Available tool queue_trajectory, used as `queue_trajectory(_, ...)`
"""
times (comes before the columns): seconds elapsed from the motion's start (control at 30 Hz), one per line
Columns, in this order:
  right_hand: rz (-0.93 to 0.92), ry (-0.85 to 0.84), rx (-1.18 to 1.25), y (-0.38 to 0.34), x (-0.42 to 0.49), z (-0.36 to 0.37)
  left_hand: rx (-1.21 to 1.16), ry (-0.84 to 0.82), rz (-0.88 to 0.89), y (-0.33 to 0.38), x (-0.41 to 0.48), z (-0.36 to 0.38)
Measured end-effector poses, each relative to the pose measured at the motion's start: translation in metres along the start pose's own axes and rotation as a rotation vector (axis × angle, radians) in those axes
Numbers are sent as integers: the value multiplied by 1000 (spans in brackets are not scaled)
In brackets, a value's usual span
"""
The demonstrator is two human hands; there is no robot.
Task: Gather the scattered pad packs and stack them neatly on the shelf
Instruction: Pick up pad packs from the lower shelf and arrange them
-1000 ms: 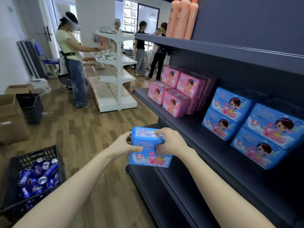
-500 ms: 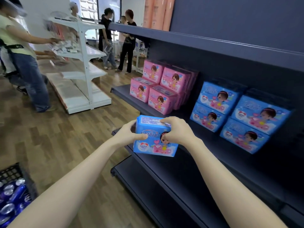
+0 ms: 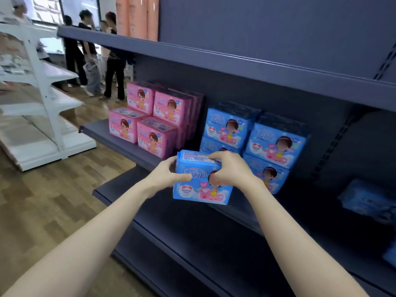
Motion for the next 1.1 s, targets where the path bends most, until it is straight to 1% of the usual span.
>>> queue_trajectory(0.27,66,56,-17,55,7,-11,32,-118,47,9,47,46)
queue_trajectory(0.4,100,95,-37,69,16,-7,71,-161,42,10,66,55)
queue_trajectory(0.57,109,123,-43,68,33,3,101,-173,79,12,83,43)
queue_trajectory(0.7,147,140,-46,60,51,13,94,-182,104,11,95,25)
queue_trajectory(0.9,217,153,-76,45,72,26,175,-218,155,10,115,0)
queue_trajectory(1.1,274,185,-89,35,82,39,187,-267,174,1,129,-13)
Point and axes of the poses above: each hand's wrist, its own x-axis towards the middle knuckle, its own z-axis out of the palm, y = z × x, the point moved 3 cm from there along x, towards the middle knuckle, and after that the axes turned 3 degrees about -z, right-handed, at the moved point
